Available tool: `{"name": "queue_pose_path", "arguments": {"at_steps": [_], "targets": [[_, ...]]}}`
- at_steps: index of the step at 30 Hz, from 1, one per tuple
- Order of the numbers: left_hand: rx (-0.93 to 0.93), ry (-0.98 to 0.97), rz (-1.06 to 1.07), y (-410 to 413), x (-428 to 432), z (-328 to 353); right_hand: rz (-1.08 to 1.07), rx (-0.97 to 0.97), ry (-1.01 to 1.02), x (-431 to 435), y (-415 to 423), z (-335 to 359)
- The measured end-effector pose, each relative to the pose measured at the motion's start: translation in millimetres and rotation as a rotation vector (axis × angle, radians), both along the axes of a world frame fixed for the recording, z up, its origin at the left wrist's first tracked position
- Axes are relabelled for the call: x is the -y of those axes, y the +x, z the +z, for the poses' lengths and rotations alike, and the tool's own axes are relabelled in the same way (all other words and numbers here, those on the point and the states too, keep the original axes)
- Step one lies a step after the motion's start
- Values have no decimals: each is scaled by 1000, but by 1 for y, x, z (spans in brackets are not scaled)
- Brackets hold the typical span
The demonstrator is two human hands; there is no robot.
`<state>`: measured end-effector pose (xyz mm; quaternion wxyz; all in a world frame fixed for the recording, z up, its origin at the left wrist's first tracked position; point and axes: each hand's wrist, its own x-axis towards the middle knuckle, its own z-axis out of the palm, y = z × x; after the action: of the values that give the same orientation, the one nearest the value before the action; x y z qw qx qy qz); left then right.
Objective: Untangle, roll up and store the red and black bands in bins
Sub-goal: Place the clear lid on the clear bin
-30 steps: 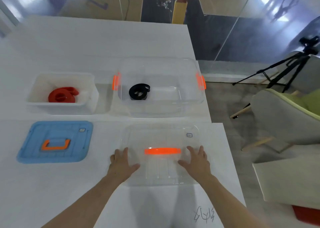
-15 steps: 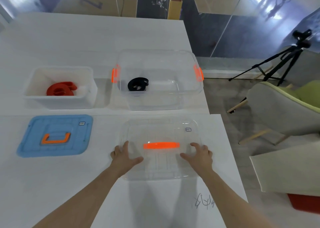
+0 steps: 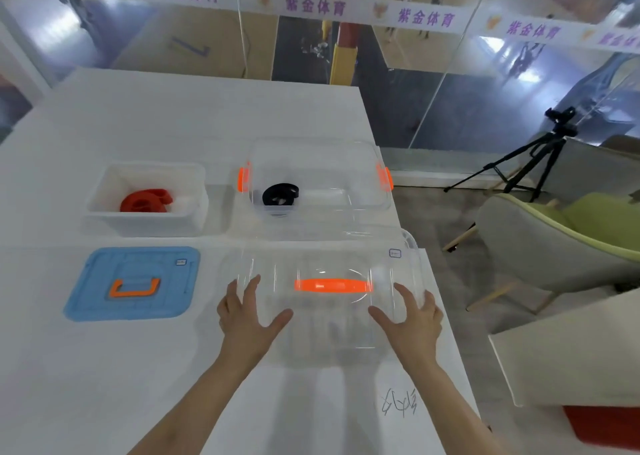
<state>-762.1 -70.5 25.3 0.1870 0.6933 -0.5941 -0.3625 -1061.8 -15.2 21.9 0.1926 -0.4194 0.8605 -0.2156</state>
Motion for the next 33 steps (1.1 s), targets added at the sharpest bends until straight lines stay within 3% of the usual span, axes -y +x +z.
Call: {"name": "queue_pose_path", "arguments": {"at_steps": [13,23,33], "targets": [[42,-157,16,-5,151,67,61,-34,-139,151,-12,48],[63,-70,51,-34,281,61,188,-59,31,289,-50,56],[192,2,-1,-41,325,35,252,-120,99,323,-60,34]]}}
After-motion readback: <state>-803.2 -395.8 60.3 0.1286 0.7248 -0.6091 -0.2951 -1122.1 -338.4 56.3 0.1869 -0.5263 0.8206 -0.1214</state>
